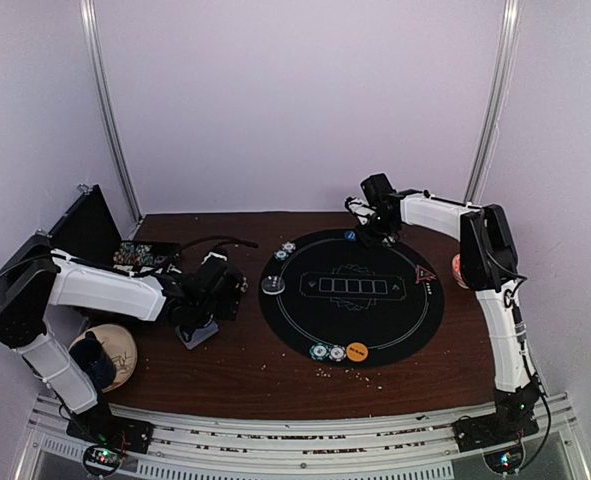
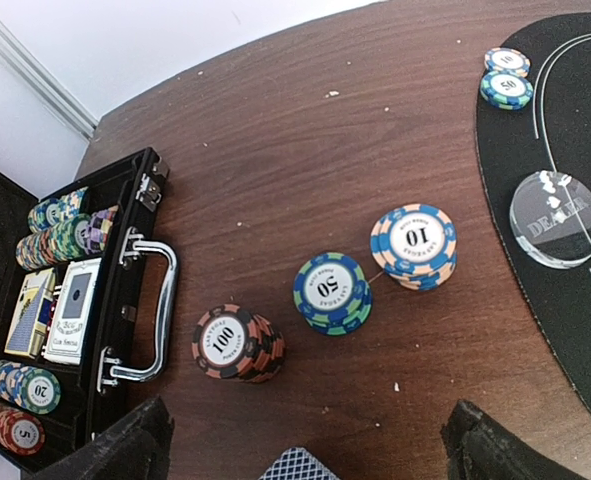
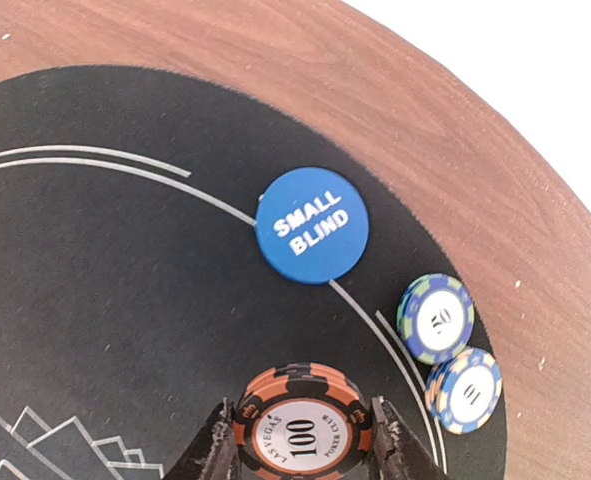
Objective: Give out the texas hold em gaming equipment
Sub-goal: Pick up the pile of poker chips from the poker table mat, then place the poker chips pile in the small blind area.
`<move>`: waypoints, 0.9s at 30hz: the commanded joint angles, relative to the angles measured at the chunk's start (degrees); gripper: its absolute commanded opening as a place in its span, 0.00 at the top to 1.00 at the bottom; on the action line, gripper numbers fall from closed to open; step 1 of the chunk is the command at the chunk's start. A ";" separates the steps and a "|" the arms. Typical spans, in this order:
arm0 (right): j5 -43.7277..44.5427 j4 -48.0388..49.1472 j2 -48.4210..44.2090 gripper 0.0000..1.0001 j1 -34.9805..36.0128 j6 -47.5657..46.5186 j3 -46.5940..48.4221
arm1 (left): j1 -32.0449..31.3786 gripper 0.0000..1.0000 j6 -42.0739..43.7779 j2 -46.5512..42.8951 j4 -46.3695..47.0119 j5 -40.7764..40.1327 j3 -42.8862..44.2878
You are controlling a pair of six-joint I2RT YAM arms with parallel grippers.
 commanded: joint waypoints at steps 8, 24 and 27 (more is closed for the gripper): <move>5.11 4.98 5.39 0.85 -1.45 -0.69 8.83 | -0.56 0.02 0.67 1.04 1.41 -0.39 2.08; 5.61 8.11 9.28 0.85 -1.85 -1.30 11.65 | -1.13 0.02 0.95 4.23 0.64 -0.22 3.60; 5.69 8.36 9.88 0.85 -1.85 -1.48 11.61 | -1.17 0.02 0.91 4.63 0.57 -0.13 3.71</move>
